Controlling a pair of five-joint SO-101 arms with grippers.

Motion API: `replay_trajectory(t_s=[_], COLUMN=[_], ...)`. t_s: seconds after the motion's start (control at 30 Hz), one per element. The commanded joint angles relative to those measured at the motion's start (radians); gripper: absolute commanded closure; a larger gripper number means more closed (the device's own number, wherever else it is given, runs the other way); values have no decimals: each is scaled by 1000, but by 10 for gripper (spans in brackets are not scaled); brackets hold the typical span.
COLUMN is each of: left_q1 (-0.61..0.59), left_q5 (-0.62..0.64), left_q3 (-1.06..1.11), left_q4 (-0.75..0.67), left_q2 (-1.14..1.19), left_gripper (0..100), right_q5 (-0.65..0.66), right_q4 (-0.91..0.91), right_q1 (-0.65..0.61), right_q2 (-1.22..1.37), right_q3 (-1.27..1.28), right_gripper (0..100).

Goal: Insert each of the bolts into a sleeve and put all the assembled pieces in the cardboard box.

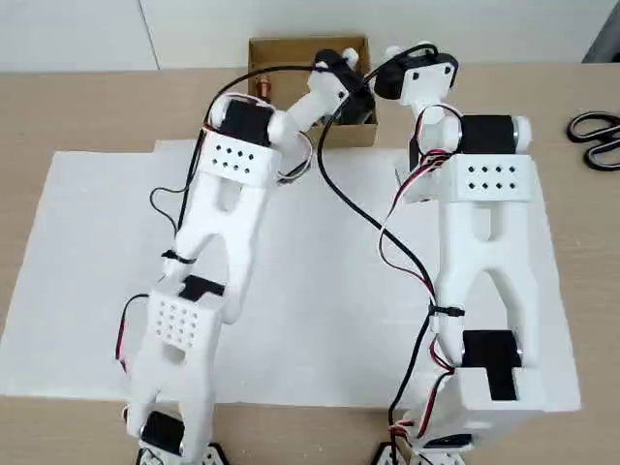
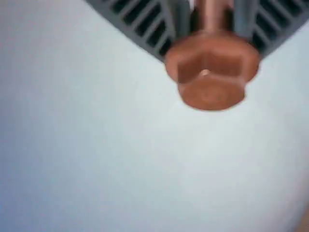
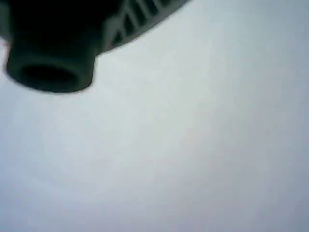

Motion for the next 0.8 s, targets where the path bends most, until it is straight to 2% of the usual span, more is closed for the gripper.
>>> replay_trajectory(t_s=[0.0, 0.13, 0.43, 0.67, 0.77], left_q1=[-6, -35, -110, -118, -118], left_q5=[64, 143, 284, 394, 485], left_q3=[61, 136, 308, 458, 522], left_q4=[12, 12, 9, 9, 9], left_q2=[-222, -373, -611, -760, -833], left_gripper=[995, 995, 995, 995, 994], right_q5=[-32, -54, -48, -48, -48], right_q4=[1, 53, 108, 133, 110], right_q1=[4, 4, 4, 5, 2], right_q2=[-16, -91, -519, -835, -1013], right_q3=[-51, -54, -43, 204, 350], right_gripper=[995, 995, 995, 995, 995])
